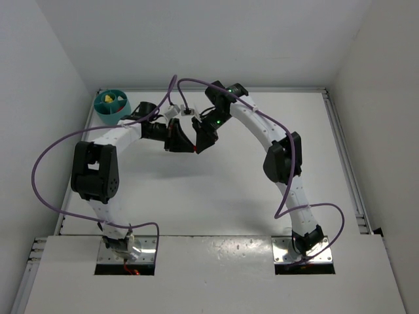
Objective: Sort the legos into containers by color
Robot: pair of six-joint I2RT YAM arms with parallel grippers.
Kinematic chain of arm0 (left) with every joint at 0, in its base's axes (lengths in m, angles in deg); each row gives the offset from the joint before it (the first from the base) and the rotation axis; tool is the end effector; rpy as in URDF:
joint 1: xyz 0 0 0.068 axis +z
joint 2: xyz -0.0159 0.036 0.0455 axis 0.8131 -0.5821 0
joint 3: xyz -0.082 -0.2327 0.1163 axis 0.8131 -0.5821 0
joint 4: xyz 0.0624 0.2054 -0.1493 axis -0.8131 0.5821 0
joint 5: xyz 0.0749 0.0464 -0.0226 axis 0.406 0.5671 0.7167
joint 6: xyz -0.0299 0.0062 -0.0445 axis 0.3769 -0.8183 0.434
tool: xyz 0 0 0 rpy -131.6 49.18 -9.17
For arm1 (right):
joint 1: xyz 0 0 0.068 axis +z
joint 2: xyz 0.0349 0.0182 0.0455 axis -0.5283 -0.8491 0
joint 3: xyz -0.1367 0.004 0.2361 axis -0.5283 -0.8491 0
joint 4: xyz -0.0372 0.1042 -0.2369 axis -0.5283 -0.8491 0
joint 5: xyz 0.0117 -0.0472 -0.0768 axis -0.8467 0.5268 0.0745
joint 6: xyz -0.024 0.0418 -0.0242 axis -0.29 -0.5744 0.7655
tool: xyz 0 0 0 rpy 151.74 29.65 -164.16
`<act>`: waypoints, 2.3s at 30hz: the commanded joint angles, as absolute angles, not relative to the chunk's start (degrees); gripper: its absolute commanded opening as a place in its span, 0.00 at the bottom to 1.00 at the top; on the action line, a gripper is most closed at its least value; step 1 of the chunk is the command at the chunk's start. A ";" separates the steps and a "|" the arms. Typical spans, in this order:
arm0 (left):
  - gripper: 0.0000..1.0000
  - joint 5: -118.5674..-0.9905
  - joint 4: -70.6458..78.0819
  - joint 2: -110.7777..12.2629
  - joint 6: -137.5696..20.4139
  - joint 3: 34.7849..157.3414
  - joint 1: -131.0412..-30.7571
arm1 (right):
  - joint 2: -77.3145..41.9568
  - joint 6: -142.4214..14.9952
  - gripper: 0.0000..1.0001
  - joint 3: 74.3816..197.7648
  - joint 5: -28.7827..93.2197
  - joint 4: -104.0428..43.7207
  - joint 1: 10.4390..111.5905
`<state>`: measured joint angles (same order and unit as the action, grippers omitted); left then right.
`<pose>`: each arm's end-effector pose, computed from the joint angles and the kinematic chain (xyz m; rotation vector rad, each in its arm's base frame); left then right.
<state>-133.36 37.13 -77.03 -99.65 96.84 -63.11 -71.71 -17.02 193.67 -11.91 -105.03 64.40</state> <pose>0.3503 -0.0893 0.2294 1.0416 1.6997 -1.5710 0.3855 0.2788 0.2580 -1.6502 2.0177 1.2418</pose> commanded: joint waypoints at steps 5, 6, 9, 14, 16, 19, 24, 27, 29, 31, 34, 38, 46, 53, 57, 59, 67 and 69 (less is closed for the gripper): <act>0.17 -136.33 44.14 -78.35 -108.21 101.15 -64.16 | -70.19 -16.38 0.10 195.97 -12.61 -103.83 64.93; 0.15 -136.33 44.93 -78.88 -109.43 101.67 -64.16 | -70.19 -16.38 0.12 195.97 -12.61 -103.83 64.93; 0.14 -136.86 51.66 -80.02 -114.42 103.77 -64.16 | -70.19 -16.99 0.35 195.44 -12.00 -103.31 64.93; 0.09 -139.22 80.50 -85.98 -141.14 110.28 -62.32 | -68.35 -19.81 0.55 194.30 -11.38 -101.64 63.45; 0.07 -142.74 80.53 -86.79 -138.62 108.28 -59.68 | -66.59 -20.60 0.57 193.07 -9.71 -100.85 62.92; 0.06 -143.45 80.53 -84.42 -141.87 105.73 -57.22 | -63.96 -20.60 0.57 190.09 -9.01 -100.32 61.51; 0.05 -141.35 80.53 -83.71 -140.13 106.24 -55.46 | -61.50 -20.60 0.57 185.24 -7.08 -100.32 58.44; 0.01 -136.87 80.53 -86.61 -135.47 110.80 -55.45 | -61.49 -20.60 0.56 184.54 -5.67 -99.80 56.15; 0.00 -131.01 80.53 -89.94 -128.98 117.82 -55.45 | -61.49 -20.60 0.56 184.54 -4.97 -99.79 55.54; 0.00 -125.47 75.55 -92.06 -110.47 123.10 -55.45 | -61.49 -21.13 0.55 184.54 -4.27 -99.27 55.53; 0.00 -111.49 58.33 -89.70 -92.55 125.58 -55.45 | -61.49 -21.65 0.55 184.02 -3.74 -99.26 55.00; 0.00 -100.48 50.38 -89.32 -80.82 131.35 -54.67 | -61.49 -22.18 0.53 184.01 -2.51 -98.74 54.48; 0.00 -80.47 46.87 -90.04 -71.39 139.38 -49.75 | -60.88 -24.46 0.51 180.15 2.06 -97.15 52.72; 0.00 -69.98 46.16 -89.52 -67.27 139.39 -42.19 | -59.21 -27.18 0.51 177.25 7.33 -94.43 52.19; 0.00 -65.32 45.46 -88.99 -64.81 139.38 -39.03 | -58.59 -28.69 0.51 175.32 10.32 -93.11 51.66; 0.00 -62.53 44.85 -90.39 -62.96 139.90 -38.24 | -58.59 -28.69 0.52 175.31 11.03 -92.41 51.14; 0.00 -58.99 43.70 -93.29 -62.16 141.31 -38.23 | -58.59 -31.15 0.52 174.08 15.86 -90.65 51.14; 0.00 -58.47 43.70 -94.09 -62.16 141.84 -38.76 | -58.59 -31.67 0.53 173.55 16.74 -90.12 51.14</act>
<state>-60.82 45.26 -93.05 -63.41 139.16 -38.26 -61.52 -30.05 174.11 14.49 -92.11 51.46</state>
